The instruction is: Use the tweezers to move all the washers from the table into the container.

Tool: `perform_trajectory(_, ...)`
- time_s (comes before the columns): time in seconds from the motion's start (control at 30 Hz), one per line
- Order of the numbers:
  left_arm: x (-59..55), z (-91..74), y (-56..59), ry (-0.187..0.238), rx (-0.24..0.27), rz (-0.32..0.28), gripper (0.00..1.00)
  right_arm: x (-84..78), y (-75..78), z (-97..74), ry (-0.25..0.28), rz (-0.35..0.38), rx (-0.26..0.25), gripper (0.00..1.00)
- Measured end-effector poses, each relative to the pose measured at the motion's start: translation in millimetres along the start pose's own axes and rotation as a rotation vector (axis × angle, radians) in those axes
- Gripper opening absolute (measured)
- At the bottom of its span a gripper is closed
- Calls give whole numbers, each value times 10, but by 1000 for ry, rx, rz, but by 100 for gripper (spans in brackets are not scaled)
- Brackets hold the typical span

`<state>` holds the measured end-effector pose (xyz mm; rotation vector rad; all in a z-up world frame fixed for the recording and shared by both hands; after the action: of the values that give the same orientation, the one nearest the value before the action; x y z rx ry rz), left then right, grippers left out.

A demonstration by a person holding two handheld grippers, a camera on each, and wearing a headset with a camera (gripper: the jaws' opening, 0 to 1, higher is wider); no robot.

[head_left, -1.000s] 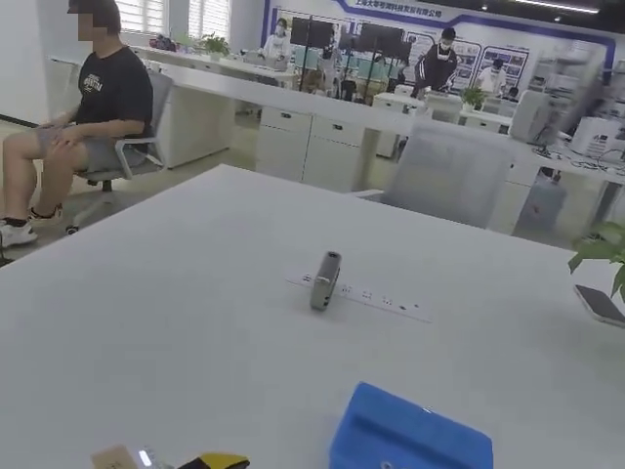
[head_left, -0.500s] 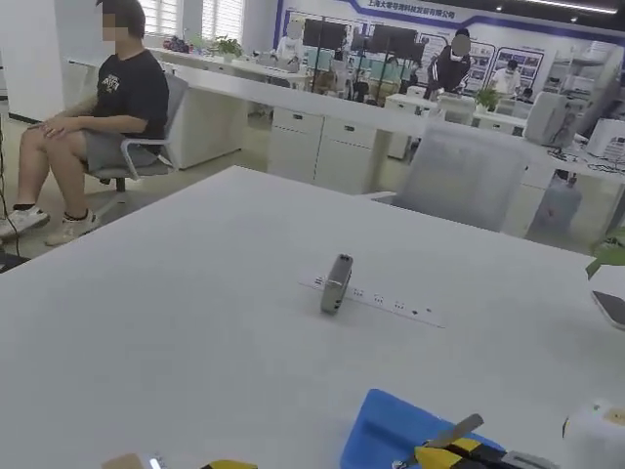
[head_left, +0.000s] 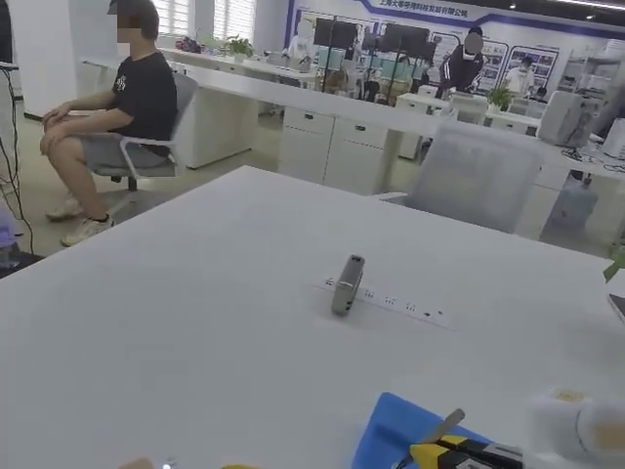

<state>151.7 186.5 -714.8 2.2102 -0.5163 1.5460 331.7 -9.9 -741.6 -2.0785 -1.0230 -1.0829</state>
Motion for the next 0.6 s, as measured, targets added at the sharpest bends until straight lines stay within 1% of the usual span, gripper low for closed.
perform_trajectory(0.07, -1, 1, 0, 0, -1, -2, 52, -9, 37, 50, -18, -5, 0, 3)
perform_trajectory(0.2, -1, 0, 2, 3, -5, -11, 52, -14, 87, 131, -37, -18, 7, 3)
perform_trajectory(0.27, 9, -5, 2, 16, -9, -26, 52, -18, 112, 165, -47, -28, 10, 3)
perform_trajectory(0.3, 21, -9, 4, 34, -15, -41, 52, -17, 94, 176, -54, -37, 15, 3)
perform_trajectory(0.33, 20, -13, -1, 33, -14, -49, 52, -19, 87, 187, -59, -46, 17, 3)
perform_trajectory(0.43, 13, -13, -4, 26, -14, -56, 52, -8, 58, 180, -64, -65, 18, 4)
perform_trajectory(0.53, 31, -14, -2, 37, -47, -93, 50, 26, 43, 141, -51, -80, 24, 4)
perform_trajectory(0.57, 38, -14, -2, 39, -68, -111, 49, 51, 22, 104, -41, -92, 29, 3)
perform_trajectory(0.6, 43, -17, -6, 39, -76, -126, 47, 70, 3, 74, -31, -103, 35, 3)
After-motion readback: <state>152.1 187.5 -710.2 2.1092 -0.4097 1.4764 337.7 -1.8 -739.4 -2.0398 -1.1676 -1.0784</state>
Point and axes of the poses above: the centre of the closed fingertips' face, and the gripper's own axes: z roughly forward along the fingers, y roughly to its right, x roughly out of its top, the point moved 10 cm from there along -z, roughly backward along the fingers, and after that the axes turned 2 degrees about y, right-handed, at the moved point
